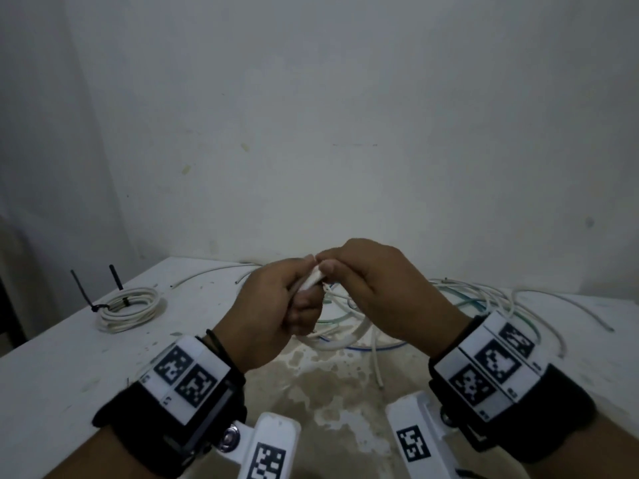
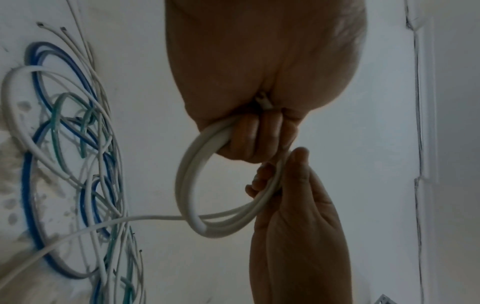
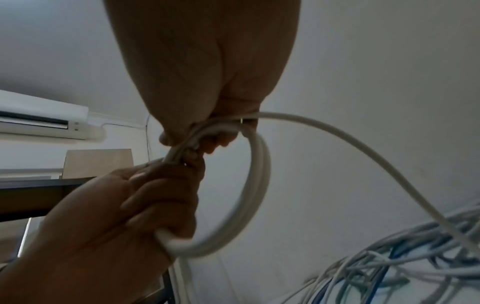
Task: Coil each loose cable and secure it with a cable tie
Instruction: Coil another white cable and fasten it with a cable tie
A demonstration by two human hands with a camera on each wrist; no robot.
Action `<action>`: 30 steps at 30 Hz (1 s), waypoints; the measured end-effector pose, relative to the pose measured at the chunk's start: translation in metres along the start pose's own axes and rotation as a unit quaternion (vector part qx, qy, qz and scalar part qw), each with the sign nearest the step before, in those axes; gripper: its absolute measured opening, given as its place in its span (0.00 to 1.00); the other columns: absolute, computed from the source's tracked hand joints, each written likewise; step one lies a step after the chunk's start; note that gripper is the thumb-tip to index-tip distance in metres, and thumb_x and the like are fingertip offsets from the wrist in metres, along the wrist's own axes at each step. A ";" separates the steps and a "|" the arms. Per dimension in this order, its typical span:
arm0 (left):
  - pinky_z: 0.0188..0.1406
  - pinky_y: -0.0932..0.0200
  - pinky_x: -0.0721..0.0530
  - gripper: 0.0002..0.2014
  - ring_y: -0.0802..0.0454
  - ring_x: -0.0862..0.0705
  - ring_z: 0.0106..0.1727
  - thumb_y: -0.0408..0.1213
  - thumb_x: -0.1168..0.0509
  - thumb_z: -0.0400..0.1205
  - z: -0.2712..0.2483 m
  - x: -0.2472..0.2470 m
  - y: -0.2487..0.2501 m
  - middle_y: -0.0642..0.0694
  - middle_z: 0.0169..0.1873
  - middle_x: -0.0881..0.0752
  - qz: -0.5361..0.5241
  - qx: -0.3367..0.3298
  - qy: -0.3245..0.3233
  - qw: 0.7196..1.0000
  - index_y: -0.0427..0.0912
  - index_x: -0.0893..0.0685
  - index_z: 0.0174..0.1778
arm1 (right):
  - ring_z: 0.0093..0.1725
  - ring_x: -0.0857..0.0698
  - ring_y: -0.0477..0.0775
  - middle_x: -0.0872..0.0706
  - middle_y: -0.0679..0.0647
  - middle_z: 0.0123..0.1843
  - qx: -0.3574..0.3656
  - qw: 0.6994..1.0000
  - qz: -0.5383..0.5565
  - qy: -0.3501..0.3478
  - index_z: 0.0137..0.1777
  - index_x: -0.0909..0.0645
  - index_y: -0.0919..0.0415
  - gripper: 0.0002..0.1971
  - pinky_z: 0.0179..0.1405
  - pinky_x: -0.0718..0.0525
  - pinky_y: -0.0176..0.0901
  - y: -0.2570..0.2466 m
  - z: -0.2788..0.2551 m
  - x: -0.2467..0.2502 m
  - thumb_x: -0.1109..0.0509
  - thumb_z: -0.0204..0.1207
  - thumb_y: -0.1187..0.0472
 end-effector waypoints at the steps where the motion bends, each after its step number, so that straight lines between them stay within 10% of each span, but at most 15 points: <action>1: 0.18 0.63 0.41 0.16 0.55 0.39 0.17 0.39 0.50 0.84 0.001 0.000 0.003 0.48 0.17 0.34 -0.011 -0.023 -0.001 1.000 0.38 0.26 0.33 | 0.39 0.25 0.47 0.17 0.54 0.35 0.000 0.999 -0.006 0.034 0.48 0.15 0.63 0.20 0.39 0.31 0.35 0.001 0.001 0.005 0.46 0.83 0.52; 6: 0.26 0.59 0.26 0.14 0.53 0.31 0.23 0.33 0.52 0.87 -0.002 0.005 0.013 0.44 0.28 0.22 -0.001 -0.124 0.019 0.992 0.31 0.23 0.49 | 0.39 0.24 0.47 0.16 0.54 0.36 -0.052 0.989 0.000 0.137 0.48 0.15 0.62 0.15 0.39 0.30 0.37 0.015 -0.005 0.022 0.42 0.83 0.57; 12: 0.25 0.62 0.35 0.11 0.57 0.35 0.22 0.32 0.49 0.88 -0.005 0.007 0.018 0.50 0.24 0.25 0.154 -0.142 0.072 0.975 0.34 0.24 0.44 | 0.45 0.16 0.54 0.12 0.55 0.46 0.006 0.993 -0.110 0.051 0.63 0.18 0.63 0.22 0.48 0.19 0.53 0.001 0.003 0.012 0.47 0.82 0.52; 15: 0.26 0.63 0.33 0.14 0.60 0.32 0.24 0.33 0.47 0.88 -0.007 0.001 0.023 0.55 0.23 0.26 0.272 -0.173 0.069 0.944 0.40 0.24 0.37 | 0.55 0.20 0.53 0.16 0.55 0.59 -0.037 0.988 -0.082 -0.128 0.79 0.34 0.60 0.23 0.57 0.24 0.46 -0.002 0.006 -0.010 0.47 0.86 0.54; 22: 0.27 0.67 0.26 0.04 0.61 0.25 0.27 0.34 0.44 0.87 -0.005 0.004 0.031 0.48 0.32 0.21 0.249 -0.207 0.135 0.936 0.46 0.30 0.46 | 0.42 0.20 0.53 0.16 0.50 0.39 -0.082 0.973 -0.097 -0.192 0.50 0.18 0.62 0.16 0.41 0.25 0.39 0.001 0.017 0.000 0.45 0.86 0.55; 26: 0.38 0.61 0.22 0.09 0.59 0.25 0.31 0.42 0.44 0.86 -0.008 0.007 0.028 0.48 0.34 0.23 0.292 -0.227 0.213 0.904 0.45 0.28 0.42 | 0.38 0.27 0.54 0.26 0.48 0.33 -0.108 0.983 -0.142 -0.039 0.42 0.25 0.58 0.12 0.35 0.40 0.44 0.016 0.031 0.035 0.44 0.86 0.57; 30: 0.31 0.56 0.20 0.30 0.47 0.21 0.24 0.58 0.54 0.86 -0.003 -0.027 -0.048 0.41 0.23 0.19 0.217 0.103 0.017 0.970 0.36 0.20 0.36 | 0.35 0.24 0.58 0.25 0.49 0.30 -0.178 0.961 -0.069 0.200 0.39 0.26 0.59 0.13 0.35 0.34 0.46 0.037 0.027 0.087 0.44 0.86 0.59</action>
Point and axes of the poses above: each hand's wrist, its own z-axis towards the middle knuckle, its own x-axis out of the back of the hand, y = z × x, the point moved 8 cm from there along z, towards the middle knuckle
